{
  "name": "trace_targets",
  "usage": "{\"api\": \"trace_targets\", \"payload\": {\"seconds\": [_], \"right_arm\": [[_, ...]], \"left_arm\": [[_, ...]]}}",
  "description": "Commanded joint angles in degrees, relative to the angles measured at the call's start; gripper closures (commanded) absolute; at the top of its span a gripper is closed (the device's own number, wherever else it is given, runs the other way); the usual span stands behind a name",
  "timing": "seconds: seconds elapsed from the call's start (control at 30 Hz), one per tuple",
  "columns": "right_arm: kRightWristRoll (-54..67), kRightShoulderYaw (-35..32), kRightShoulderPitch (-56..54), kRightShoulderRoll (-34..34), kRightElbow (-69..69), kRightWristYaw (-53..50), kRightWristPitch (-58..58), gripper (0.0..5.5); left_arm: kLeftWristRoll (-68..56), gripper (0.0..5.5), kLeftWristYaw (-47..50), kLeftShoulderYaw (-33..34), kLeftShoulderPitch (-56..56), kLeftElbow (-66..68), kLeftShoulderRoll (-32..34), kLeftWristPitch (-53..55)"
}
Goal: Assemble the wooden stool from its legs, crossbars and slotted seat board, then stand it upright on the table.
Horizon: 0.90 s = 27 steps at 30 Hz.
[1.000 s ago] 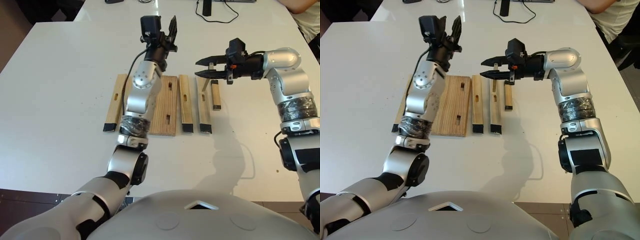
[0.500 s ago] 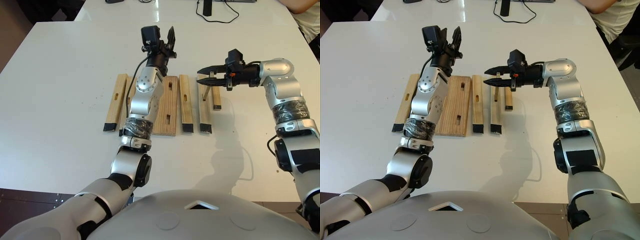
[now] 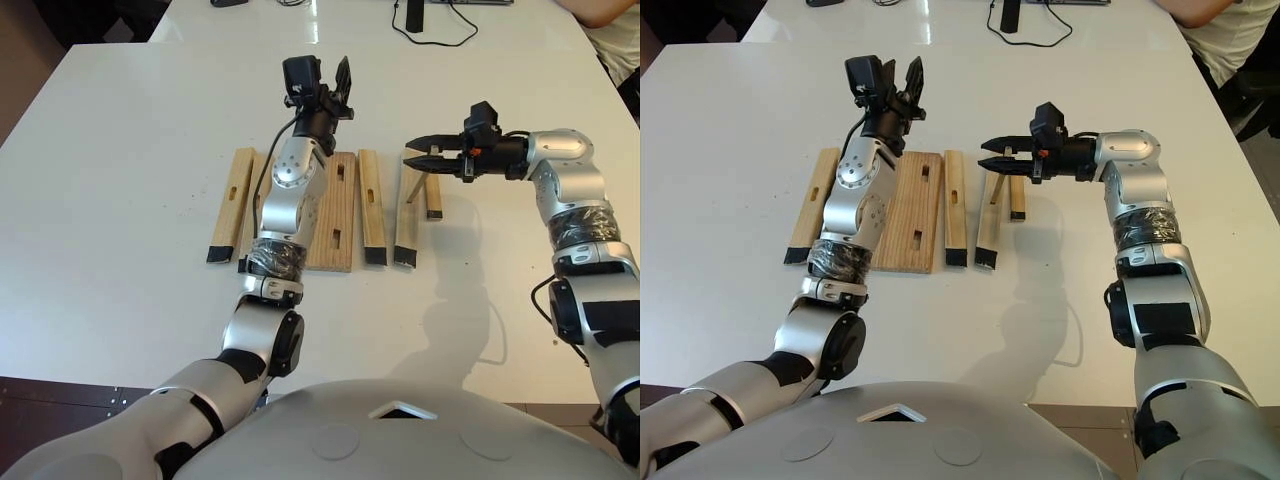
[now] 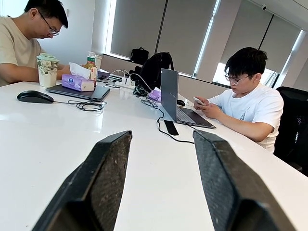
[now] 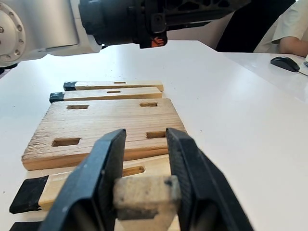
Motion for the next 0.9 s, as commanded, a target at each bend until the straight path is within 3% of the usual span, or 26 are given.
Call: {"api": "trace_targets", "payload": {"seconds": [0.03,0.3,0.4,0.43,0.53,0.67,0.77,0.9], "right_arm": [[-7.3,3.5,4.2,-0.4,6.4,-2.7,0.0,4.19],[-9.6,6.9,3.5,0.4,10.3,-4.6,0.1,4.19],[-7.5,5.1,1.5,1.0,10.9,-7.2,-0.6,4.19],[-5.6,3.4,0.5,1.1,10.7,-7.6,-0.3,3.82],[-2.3,-1.1,-2.1,0.5,8.8,-8.7,1.5,3.44],[-1.6,-3.7,0.0,-1.6,-0.8,-8.7,4.8,2.74],[1.9,-6.2,3.6,-3.3,-14.1,-9.4,10.5,2.70],[9.2,-10.4,4.8,1.3,-29.0,-17.6,19.4,2.70]], "left_arm": [[0.1,3.14,-0.1,-0.1,0.5,-1.3,-0.7,0.7],[-0.1,3.14,-0.6,-0.4,1.1,-2.2,-1.2,1.4],[-0.4,3.14,-0.5,-0.4,1.4,-2.5,-1.5,1.5],[-0.5,3.14,-0.4,-0.3,1.5,-2.7,-1.7,1.5],[-0.7,3.14,0.1,-0.1,2.2,-3.5,-1.8,1.6],[-0.3,3.14,0.5,-0.1,3.2,-5.0,-1.9,2.1],[0.0,3.14,0.9,-0.3,4.2,-6.6,-1.9,3.1],[0.2,3.14,1.1,-0.5,4.9,-8.1,-1.8,3.4]]}}
